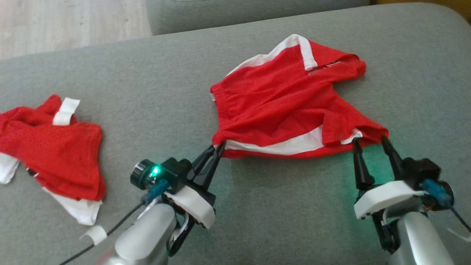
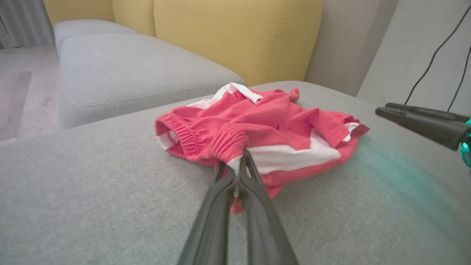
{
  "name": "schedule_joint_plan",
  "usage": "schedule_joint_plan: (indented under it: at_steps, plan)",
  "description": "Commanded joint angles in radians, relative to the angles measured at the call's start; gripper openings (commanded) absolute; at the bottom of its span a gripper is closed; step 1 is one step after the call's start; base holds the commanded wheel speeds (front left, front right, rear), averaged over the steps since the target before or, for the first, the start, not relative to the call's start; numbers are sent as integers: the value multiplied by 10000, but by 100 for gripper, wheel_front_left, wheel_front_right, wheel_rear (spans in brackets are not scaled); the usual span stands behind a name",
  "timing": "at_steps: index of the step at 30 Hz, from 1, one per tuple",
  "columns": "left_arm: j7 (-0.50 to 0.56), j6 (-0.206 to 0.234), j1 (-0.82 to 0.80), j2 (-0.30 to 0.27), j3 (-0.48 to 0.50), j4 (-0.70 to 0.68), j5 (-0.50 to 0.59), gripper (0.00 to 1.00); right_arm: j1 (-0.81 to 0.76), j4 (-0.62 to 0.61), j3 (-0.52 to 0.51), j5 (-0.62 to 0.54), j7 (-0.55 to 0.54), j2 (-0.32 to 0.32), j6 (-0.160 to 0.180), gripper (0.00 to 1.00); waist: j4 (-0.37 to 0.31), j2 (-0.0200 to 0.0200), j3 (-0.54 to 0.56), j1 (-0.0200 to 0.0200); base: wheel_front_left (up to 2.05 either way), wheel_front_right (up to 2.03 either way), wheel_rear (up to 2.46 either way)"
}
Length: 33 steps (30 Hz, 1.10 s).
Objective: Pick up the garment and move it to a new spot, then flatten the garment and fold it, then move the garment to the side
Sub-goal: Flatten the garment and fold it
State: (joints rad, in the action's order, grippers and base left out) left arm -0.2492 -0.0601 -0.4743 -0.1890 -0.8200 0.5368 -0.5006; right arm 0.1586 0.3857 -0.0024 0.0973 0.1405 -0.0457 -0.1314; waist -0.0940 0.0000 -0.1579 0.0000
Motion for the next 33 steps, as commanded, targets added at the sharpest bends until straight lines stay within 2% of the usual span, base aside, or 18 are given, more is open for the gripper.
schedule_joint_plan:
  at_steps: [1,6,16,18,24,33]
  plan:
    - [-115,84,-322,-229,443,-326,53,0,440,-242,255,-159,-34,-45,7,100,105,0,1,0,0,0,0]
    - [-122,169,-147,-318,657,-664,190,0,664,194,714,-665,-560,-45,7,100,377,0,9,0,0,0,0]
    - [-124,90,265,-268,729,-644,419,1,761,631,1040,-303,-841,-45,7,100,686,0,185,0,0,0,0]
    - [-125,164,310,-268,755,-576,494,100,724,648,1071,-218,-770,-45,7,100,722,0,256,0,0,0,0]
    - [-125,536,695,-270,1363,-957,577,100,554,531,1060,219,-351,-45,7,100,861,0,564,0,0,0,0]
    - [-125,1055,2425,-179,2978,-2596,695,100,-35,250,1012,557,130,-45,7,100,1186,0,910,0,0,0,0]
